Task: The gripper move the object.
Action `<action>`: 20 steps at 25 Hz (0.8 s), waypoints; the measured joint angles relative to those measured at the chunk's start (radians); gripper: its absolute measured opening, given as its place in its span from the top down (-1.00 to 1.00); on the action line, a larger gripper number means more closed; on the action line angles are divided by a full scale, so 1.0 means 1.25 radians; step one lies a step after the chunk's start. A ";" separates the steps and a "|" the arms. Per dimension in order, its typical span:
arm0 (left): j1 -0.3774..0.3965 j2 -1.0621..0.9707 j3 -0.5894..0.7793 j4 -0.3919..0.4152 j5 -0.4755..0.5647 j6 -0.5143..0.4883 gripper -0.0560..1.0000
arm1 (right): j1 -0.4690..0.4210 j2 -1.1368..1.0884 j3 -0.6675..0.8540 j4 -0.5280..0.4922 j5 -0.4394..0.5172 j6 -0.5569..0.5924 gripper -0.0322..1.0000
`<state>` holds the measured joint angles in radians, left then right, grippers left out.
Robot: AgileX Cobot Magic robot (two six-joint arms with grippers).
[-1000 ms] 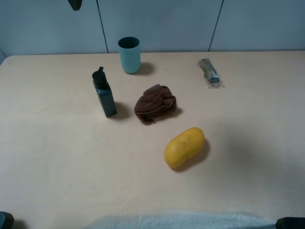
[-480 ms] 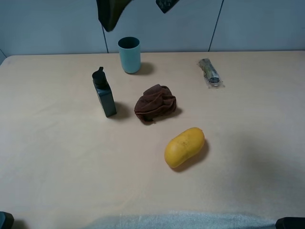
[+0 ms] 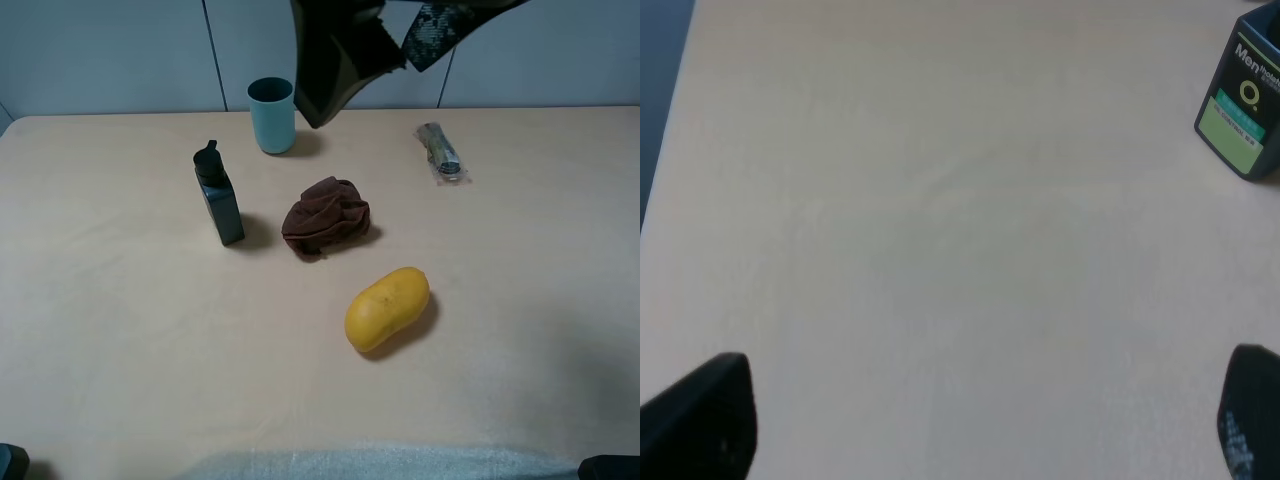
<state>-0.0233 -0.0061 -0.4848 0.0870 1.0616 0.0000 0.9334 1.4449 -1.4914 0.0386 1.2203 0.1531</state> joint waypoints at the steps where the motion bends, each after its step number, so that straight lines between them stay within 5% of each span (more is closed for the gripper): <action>1: 0.000 0.000 0.000 0.000 0.000 0.000 -0.86 | 0.000 -0.015 0.017 -0.006 0.000 -0.001 -0.41; 13: 0.000 0.000 0.000 0.000 0.000 0.000 -0.86 | -0.011 -0.209 0.167 -0.075 0.000 -0.001 -0.41; 20: 0.000 0.000 0.000 0.000 0.000 0.000 -0.86 | -0.122 -0.359 0.306 -0.078 0.000 -0.001 -0.41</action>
<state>-0.0233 -0.0061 -0.4848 0.0870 1.0616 0.0000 0.7807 0.9963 -1.1085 -0.0590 1.2204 0.1524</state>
